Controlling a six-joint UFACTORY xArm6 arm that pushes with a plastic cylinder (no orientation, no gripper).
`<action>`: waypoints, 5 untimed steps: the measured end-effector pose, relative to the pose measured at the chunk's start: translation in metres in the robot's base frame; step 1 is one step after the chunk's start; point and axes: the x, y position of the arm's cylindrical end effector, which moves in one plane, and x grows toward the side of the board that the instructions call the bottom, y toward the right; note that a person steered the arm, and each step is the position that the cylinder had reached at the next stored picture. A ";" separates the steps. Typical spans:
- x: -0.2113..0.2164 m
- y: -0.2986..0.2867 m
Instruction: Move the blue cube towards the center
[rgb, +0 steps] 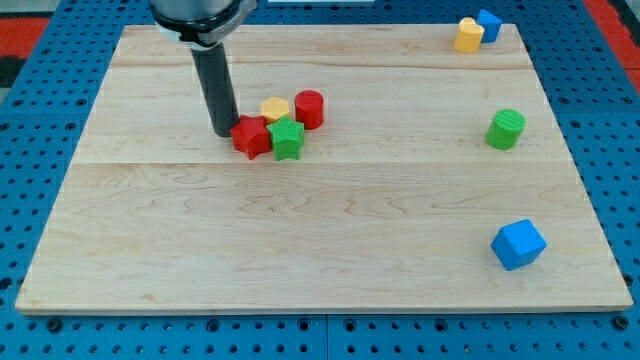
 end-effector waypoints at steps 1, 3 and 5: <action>0.000 -0.008; 0.062 -0.073; 0.201 0.063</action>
